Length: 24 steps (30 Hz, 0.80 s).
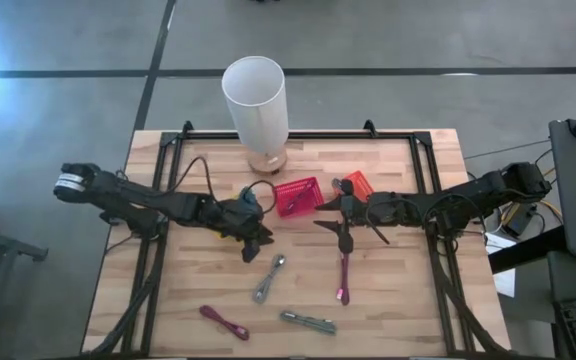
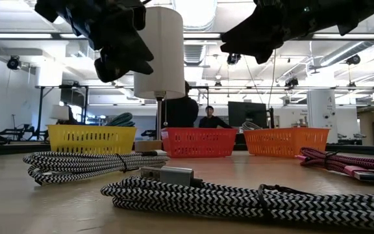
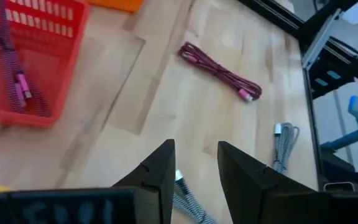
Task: Pick & Place USB Port
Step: Put the bottom pink charger cable into the red bin
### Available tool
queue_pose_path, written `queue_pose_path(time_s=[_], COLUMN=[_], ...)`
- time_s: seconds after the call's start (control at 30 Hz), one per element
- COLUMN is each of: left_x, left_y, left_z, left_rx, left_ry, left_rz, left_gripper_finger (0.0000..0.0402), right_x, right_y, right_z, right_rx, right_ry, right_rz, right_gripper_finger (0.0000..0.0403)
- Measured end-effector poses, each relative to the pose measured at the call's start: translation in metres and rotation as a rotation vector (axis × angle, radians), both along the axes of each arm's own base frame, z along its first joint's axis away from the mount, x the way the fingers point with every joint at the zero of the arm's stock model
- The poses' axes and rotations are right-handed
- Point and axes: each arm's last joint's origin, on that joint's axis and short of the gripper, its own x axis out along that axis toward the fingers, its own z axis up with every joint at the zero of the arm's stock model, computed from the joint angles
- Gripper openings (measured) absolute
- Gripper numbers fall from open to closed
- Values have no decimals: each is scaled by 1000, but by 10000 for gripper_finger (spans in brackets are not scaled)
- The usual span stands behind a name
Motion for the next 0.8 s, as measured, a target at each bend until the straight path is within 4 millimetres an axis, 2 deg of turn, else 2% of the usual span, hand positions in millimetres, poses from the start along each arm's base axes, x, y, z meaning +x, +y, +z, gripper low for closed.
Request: queue_pose_path(time_s=[0.3,0.5,0.63,0.8], left_x=[24,43,54,57], left_y=[-10,-13,-17,-25], left_z=[-18,-30,-29,-23], left_rx=[5,49,70,113], left_ry=[61,104,96,80], left_rz=[-17,-54,-115,-173], left_gripper_finger=[113,113,113,112], right_x=[0,3,4,7], right_y=[-1,-10,-13,-13], right_z=[0,5,8,13], right_rx=[-37,-45,-10,-15], right_ry=[2,-11,3,129], right_rz=[4,-25,-40,-42], right_gripper_finger=[178,178,178,178])
